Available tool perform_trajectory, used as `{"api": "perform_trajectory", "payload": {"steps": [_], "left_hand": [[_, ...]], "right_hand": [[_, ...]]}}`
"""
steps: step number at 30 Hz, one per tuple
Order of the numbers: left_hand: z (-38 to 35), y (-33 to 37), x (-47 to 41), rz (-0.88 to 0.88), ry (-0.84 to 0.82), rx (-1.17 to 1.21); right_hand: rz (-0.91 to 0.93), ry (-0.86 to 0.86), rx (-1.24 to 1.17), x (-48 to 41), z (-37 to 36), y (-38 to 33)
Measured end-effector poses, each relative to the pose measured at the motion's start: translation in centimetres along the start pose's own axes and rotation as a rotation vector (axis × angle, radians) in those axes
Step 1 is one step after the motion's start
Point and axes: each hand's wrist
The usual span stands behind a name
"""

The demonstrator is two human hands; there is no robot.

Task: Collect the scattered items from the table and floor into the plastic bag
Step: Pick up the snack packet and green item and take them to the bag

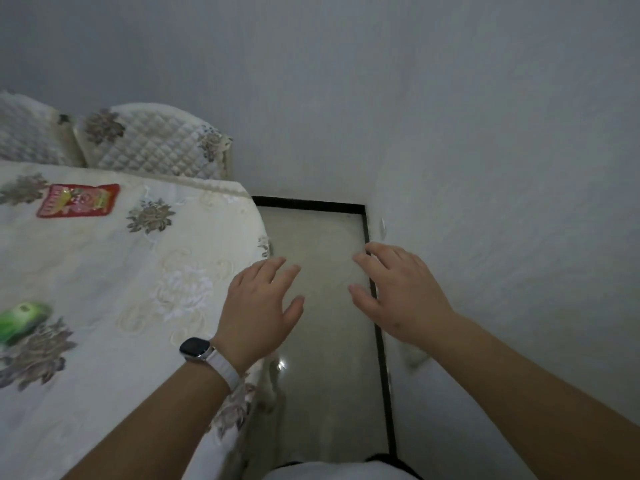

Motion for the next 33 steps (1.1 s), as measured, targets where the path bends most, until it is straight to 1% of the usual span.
{"api": "perform_trajectory", "payload": {"steps": [7,13,17,20,25,30,33], "left_hand": [[-1.8,-3.5,-7.9,0.126,0.016,-0.057],[-3.4,-4.9,-18.8,0.232,0.012,-0.142],[-3.4,-4.7,-25.9,0.279,0.031,-0.206],[-3.0,-5.5,-29.4,0.344,0.054,-0.237],[-2.2,-8.2,-30.8,0.513,0.091,-0.283],[-1.6,-12.7,-30.7,0.701,0.131,-0.299],[-1.8,-16.0,-30.4,0.803,0.183,-0.312]], "right_hand": [[0.106,-0.045,-0.096,-12.0,-4.3,4.0],[0.197,-0.034,-0.167,-24.1,-6.9,9.7],[0.291,-0.005,-0.168,-31.4,-7.0,13.3],[0.402,-0.009,-0.174,-37.1,-7.2,14.7],[0.550,0.007,-0.196,-43.4,-7.5,12.3],[0.745,-0.012,-0.217,-49.3,-8.8,7.4],[0.837,-0.063,-0.192,-52.5,-9.7,3.6]]}}
Point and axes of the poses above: each hand's wrist, its own x-axis away from the middle knuckle, its own z-axis out of the back of the hand, y = z × x, and after that the axes turned 2 degrees about x, right-handed
